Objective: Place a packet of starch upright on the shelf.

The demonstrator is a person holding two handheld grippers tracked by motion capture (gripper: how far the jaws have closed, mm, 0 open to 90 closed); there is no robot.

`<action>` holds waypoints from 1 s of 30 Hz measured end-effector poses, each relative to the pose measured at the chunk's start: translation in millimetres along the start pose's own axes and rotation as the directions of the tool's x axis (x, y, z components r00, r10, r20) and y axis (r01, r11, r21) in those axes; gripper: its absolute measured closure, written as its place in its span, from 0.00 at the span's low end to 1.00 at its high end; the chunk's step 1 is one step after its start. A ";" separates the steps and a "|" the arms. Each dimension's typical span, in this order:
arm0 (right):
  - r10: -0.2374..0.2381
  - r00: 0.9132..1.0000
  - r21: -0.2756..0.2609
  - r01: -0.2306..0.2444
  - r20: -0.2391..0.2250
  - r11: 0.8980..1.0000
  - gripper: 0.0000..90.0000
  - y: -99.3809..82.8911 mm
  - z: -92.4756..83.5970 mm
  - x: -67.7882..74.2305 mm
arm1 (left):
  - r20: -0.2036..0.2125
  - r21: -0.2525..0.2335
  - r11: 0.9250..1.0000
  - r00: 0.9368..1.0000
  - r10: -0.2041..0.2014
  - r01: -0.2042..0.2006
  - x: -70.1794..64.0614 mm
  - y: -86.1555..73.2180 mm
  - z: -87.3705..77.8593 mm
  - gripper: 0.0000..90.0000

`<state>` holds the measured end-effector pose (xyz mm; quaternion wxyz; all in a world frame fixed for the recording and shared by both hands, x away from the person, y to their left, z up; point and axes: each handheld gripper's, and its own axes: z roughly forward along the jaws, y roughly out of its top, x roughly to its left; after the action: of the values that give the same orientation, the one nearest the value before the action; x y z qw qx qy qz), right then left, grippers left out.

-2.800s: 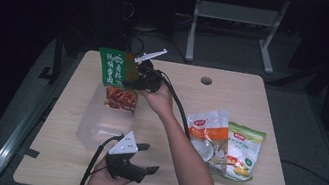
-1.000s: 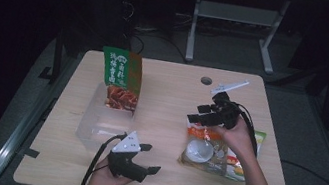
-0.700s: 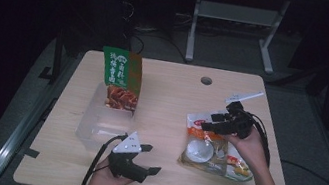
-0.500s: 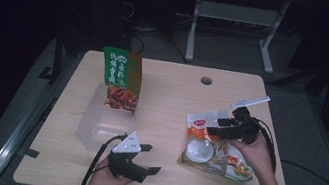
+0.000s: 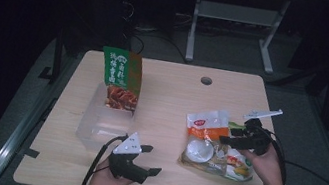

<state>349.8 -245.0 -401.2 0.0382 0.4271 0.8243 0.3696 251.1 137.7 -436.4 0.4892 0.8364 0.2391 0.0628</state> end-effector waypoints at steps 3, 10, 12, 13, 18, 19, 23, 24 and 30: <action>0.013 1.000 0.014 -0.013 0.001 1.000 0.42 -3.7 7.6 -2.1 | 0.007 -0.004 1.000 1.000 0.002 -0.002 -0.6 0.1 0.3 0.25; 0.021 1.000 0.026 -0.020 -0.019 0.999 0.54 -5.5 22.9 -5.8 | 0.010 0.009 1.000 1.000 0.004 -0.004 -1.7 -0.2 1.4 0.25; 0.030 0.999 0.031 -0.029 -0.026 0.999 0.59 -5.6 27.8 -6.4 | 0.011 0.009 1.000 1.000 0.003 -0.003 -1.9 -0.3 1.7 0.25; 0.029 0.999 0.029 -0.028 -0.032 0.999 0.64 -5.7 30.0 -6.7 | 0.011 0.010 1.000 1.000 0.002 -0.002 -1.9 -0.3 1.7 0.25; 0.039 0.996 0.024 -0.037 -0.081 0.999 0.92 -6.0 35.3 -5.1 | 0.016 0.013 1.000 1.000 -0.004 0.004 -1.0 -0.8 2.8 0.25; 0.029 0.995 0.011 -0.028 -0.096 1.000 0.98 -5.7 34.9 -2.7 | 0.016 0.016 1.000 1.000 -0.005 0.004 -1.3 -0.9 3.3 0.25; 0.004 0.992 -0.031 -0.008 -0.125 0.999 0.99 -3.6 32.1 4.7 | 0.017 0.016 1.000 1.000 -0.005 0.004 -1.4 -1.0 4.1 0.25; 0.004 0.992 -0.031 -0.008 -0.125 0.999 0.99 -3.6 32.1 4.7 | 0.017 0.018 1.000 1.000 -0.007 0.007 -1.5 -1.1 4.3 0.25; -0.031 0.982 -0.117 0.009 -0.188 0.993 0.99 -1.1 24.7 17.1 | 0.019 0.017 1.000 1.000 -0.006 0.006 -1.7 -1.3 5.3 0.25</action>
<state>347.6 -218.6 -415.4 -0.0121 0.3788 0.8056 0.4553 251.0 133.2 -440.0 0.4845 0.8404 0.2374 0.0515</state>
